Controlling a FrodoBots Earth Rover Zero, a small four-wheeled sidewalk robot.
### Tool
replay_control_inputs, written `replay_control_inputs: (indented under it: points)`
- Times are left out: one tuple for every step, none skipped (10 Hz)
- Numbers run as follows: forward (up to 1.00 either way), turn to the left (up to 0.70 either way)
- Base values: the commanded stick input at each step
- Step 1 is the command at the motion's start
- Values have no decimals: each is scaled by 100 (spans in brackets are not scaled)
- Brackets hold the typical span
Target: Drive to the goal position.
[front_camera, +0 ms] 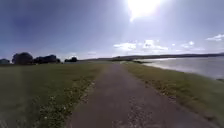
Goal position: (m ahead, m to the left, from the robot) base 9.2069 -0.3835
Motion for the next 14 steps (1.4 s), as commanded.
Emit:
replay_control_inputs:
  points:
    - [70, 5]
    - [70, 5]
    - [70, 5]
    - [70, 5]
    - [70, 5]
    - [70, 5]
    - [70, 5]
    - [70, 5]
    - [70, 5]
    - [70, 5]
    - [70, 5]
    - [70, 5]
    - [70, 5]
    - [70, 5]
